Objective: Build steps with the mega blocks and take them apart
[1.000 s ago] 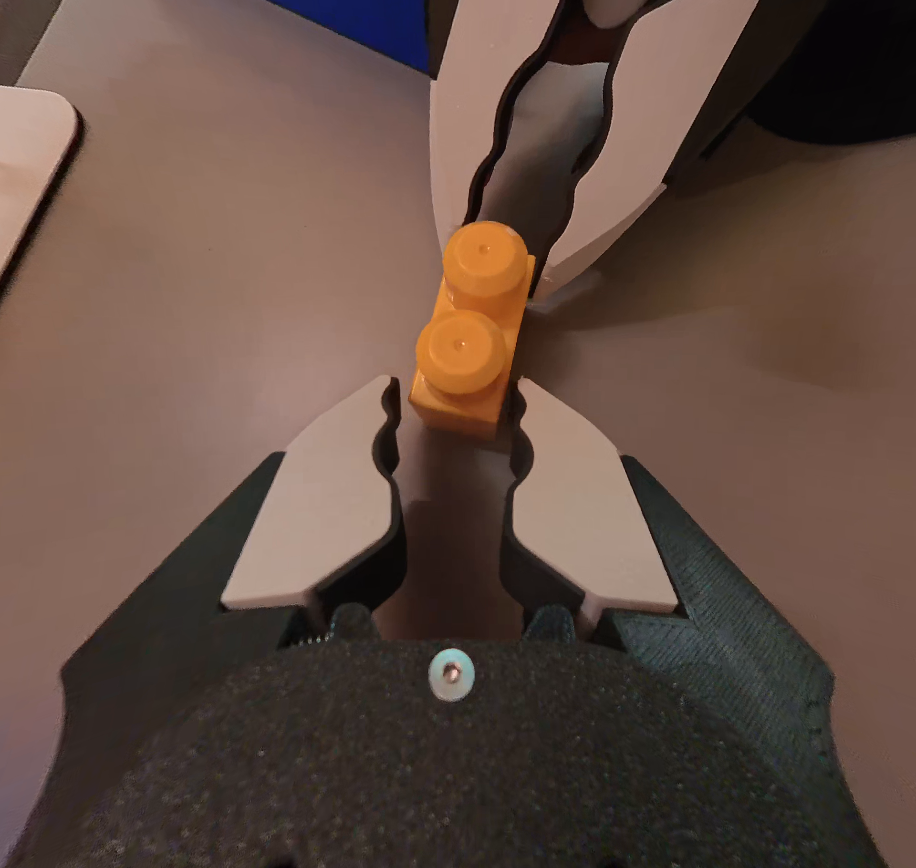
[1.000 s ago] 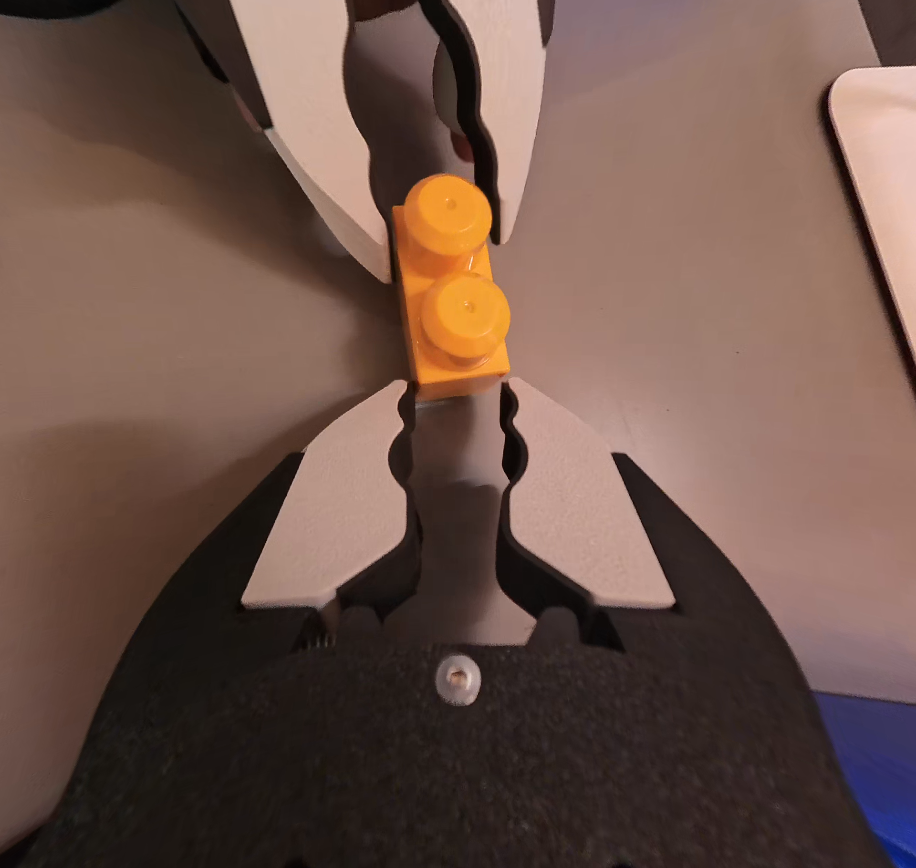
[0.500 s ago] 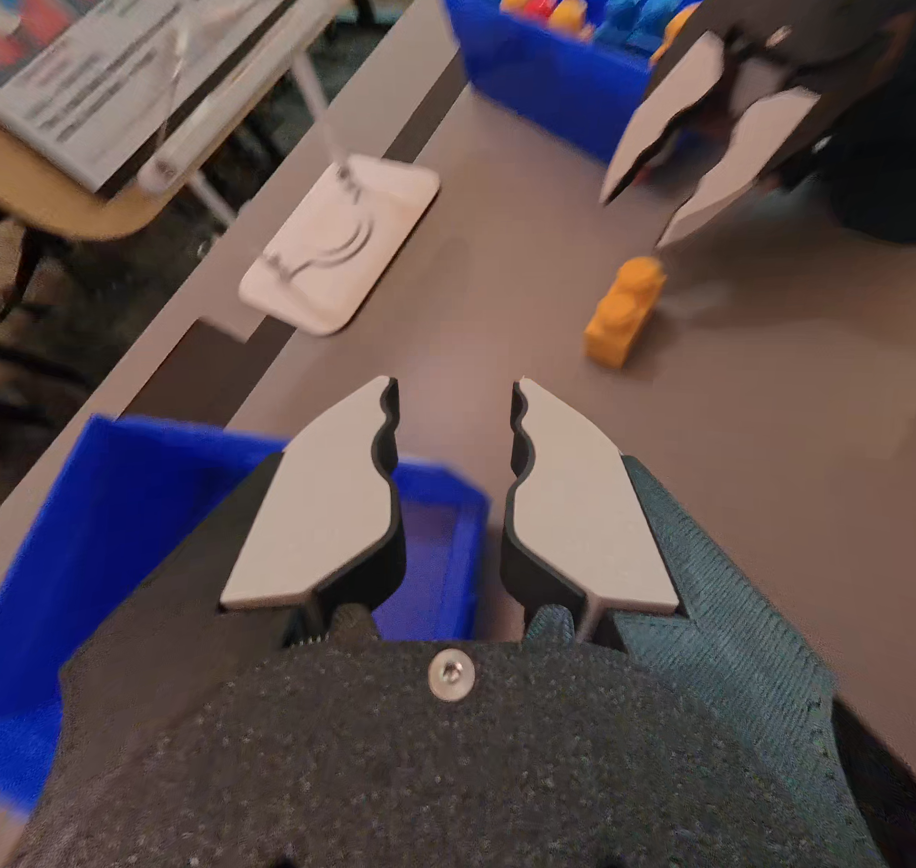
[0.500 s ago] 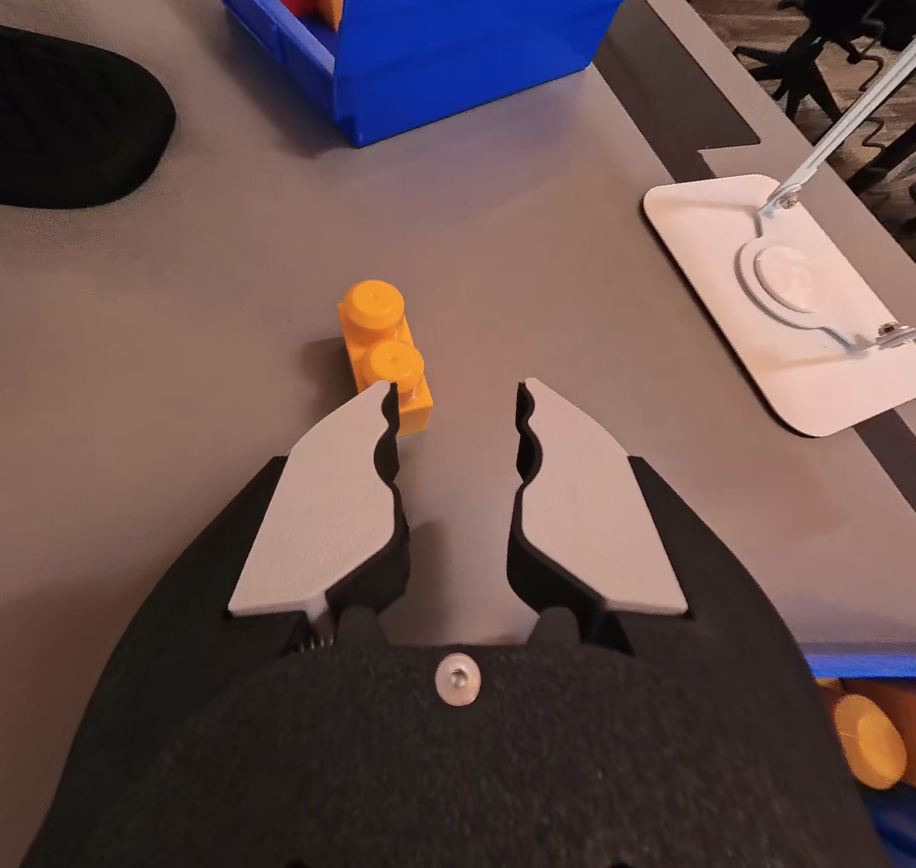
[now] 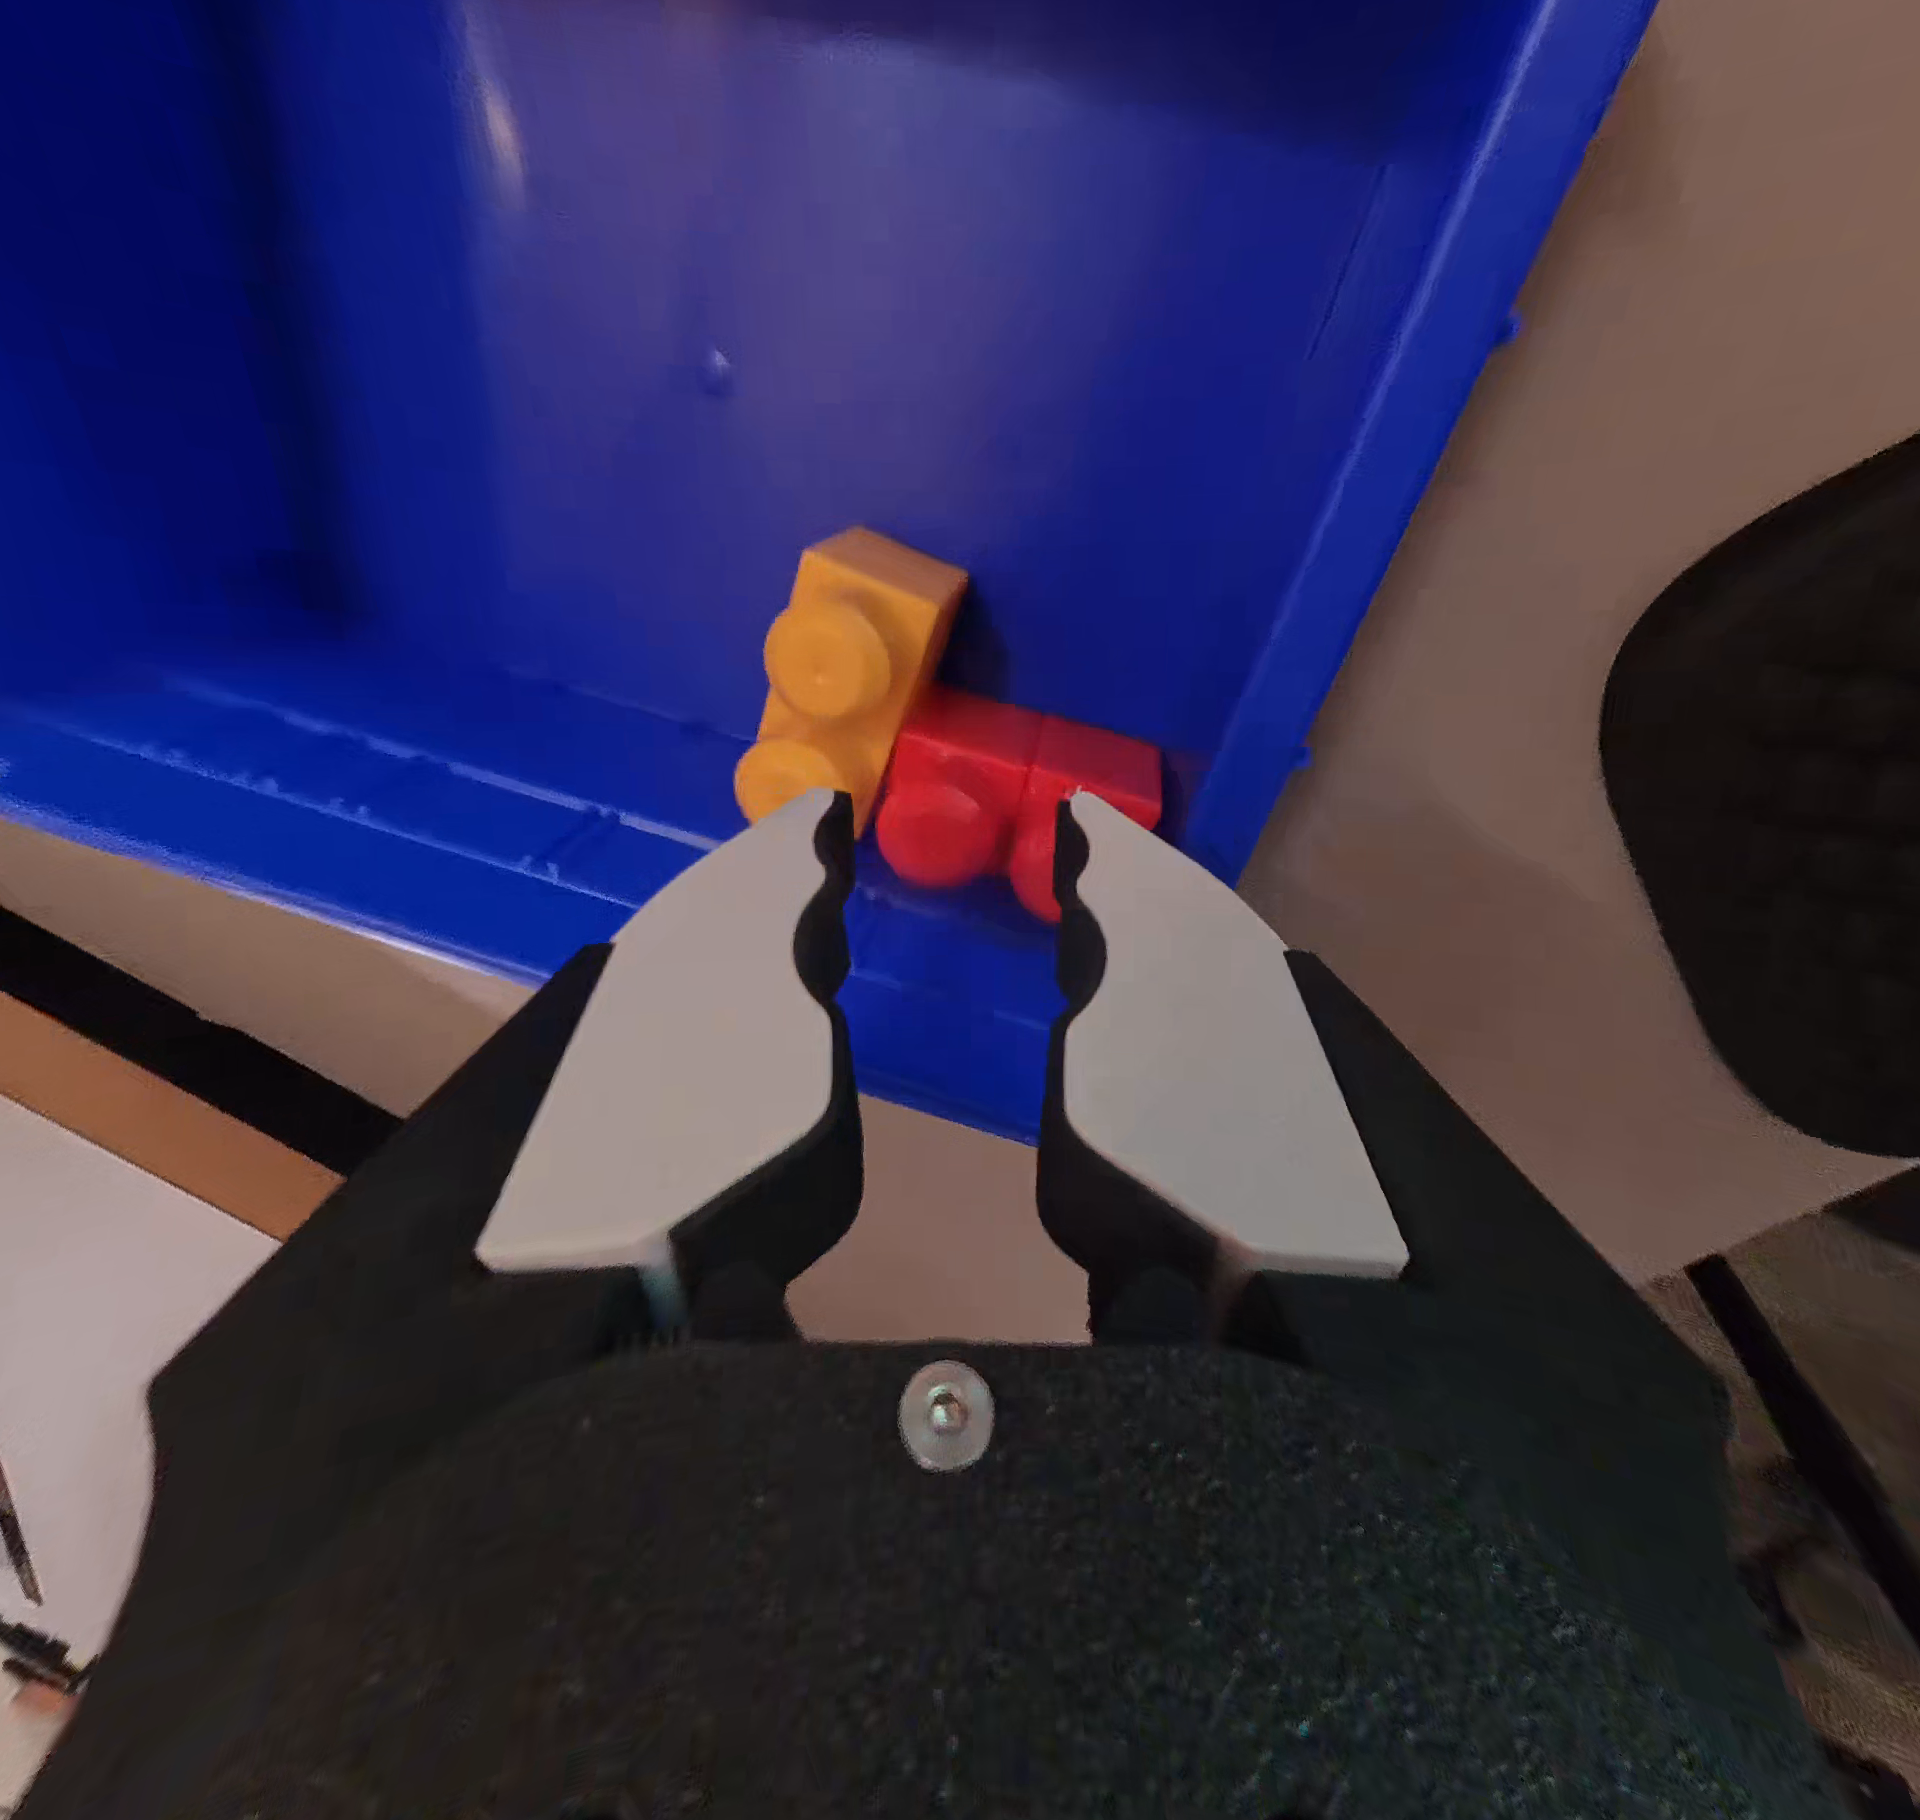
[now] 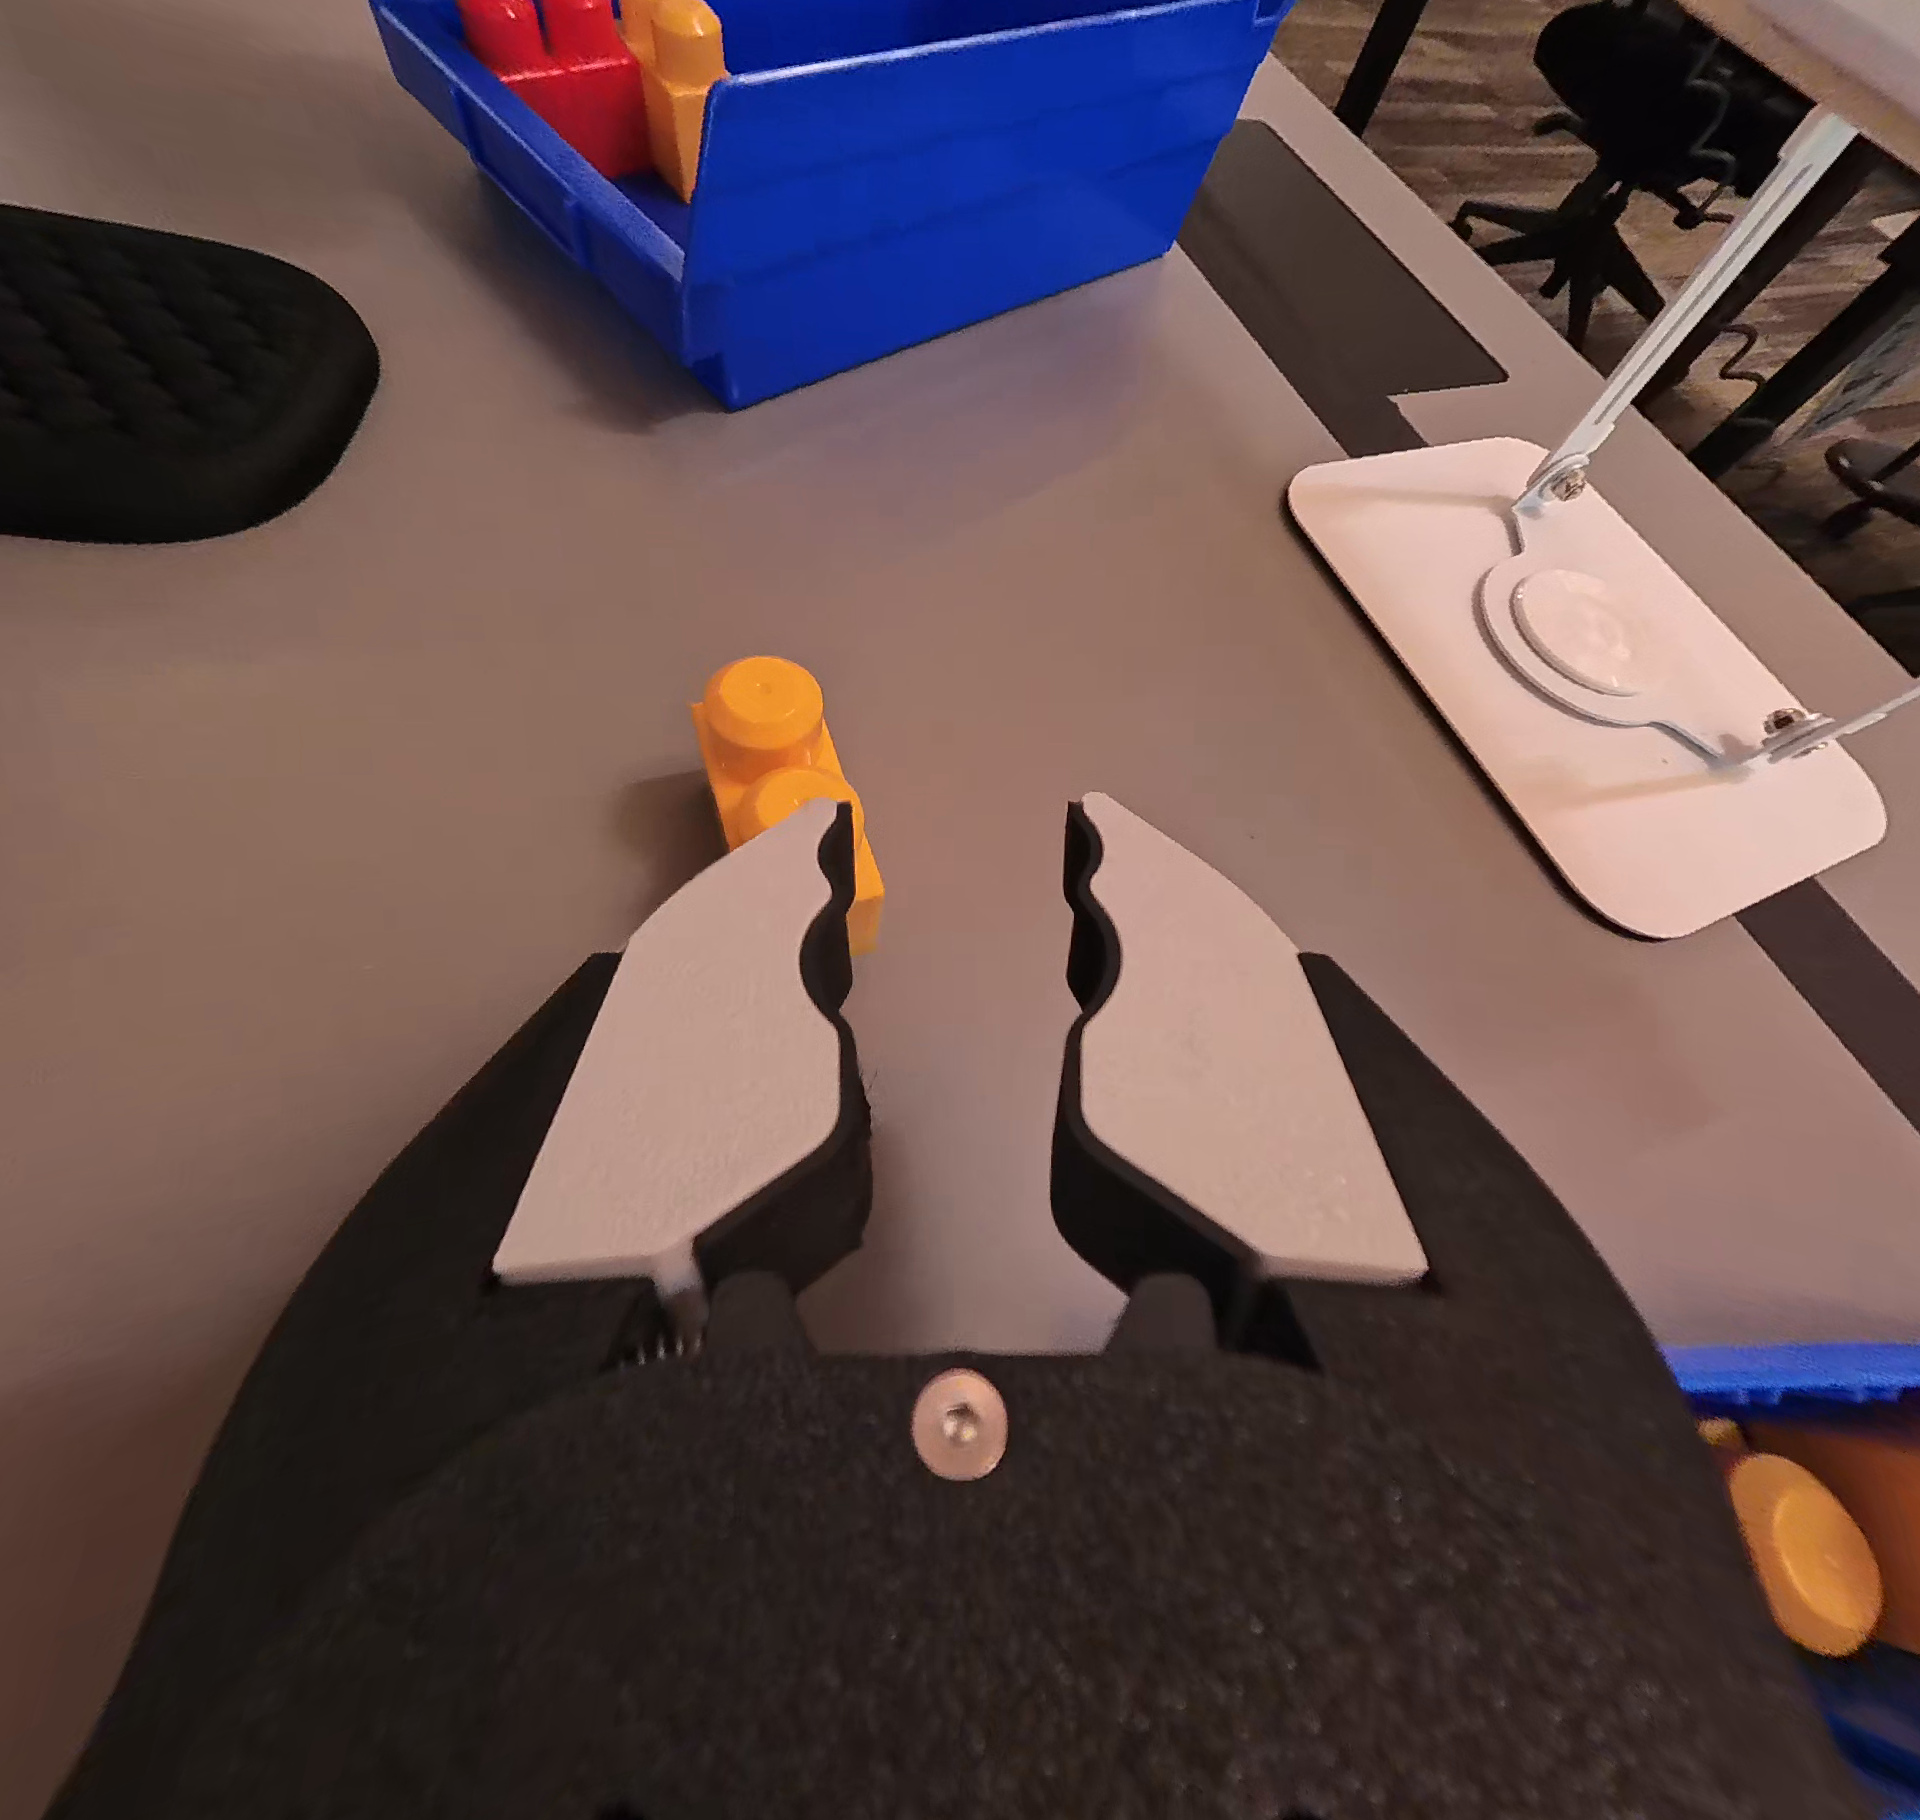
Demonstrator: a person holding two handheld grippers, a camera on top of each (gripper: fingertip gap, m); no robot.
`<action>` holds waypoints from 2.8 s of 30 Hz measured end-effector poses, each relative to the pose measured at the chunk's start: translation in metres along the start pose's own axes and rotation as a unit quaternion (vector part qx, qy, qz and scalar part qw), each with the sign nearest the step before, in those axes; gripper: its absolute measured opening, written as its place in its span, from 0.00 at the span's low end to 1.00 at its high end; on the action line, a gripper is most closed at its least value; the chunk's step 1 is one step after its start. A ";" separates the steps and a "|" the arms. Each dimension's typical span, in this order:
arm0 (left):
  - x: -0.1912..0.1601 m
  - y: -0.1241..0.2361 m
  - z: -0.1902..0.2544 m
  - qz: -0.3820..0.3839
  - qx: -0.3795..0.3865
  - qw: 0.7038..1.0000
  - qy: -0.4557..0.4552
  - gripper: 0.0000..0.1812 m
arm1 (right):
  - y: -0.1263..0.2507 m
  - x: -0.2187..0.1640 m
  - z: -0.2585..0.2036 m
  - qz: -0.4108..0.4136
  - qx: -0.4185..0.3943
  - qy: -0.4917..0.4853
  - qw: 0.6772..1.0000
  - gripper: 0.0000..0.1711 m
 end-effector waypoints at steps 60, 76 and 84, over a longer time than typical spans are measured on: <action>0.223 0.072 0.143 0.023 -0.047 0.948 -0.314 0.16 | 0.018 -0.002 0.016 0.024 -0.021 -0.011 0.999 0.20; 0.257 0.053 0.169 -0.017 -0.056 0.940 -0.335 0.16 | 0.028 -0.004 0.025 0.032 -0.031 -0.027 0.999 0.19; 0.260 0.046 0.174 -0.023 -0.059 0.940 -0.336 0.16 | 0.038 -0.002 0.027 0.044 -0.034 -0.033 0.998 0.19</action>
Point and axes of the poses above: each gripper's, where its closed fingertips meet, y back along the fingers, x out of its top, z = x × y across the jaws, the point moved 4 cm from there along y, back along the fingers, and after that the axes turned 5 degrees about x, right-handed, at the moved point
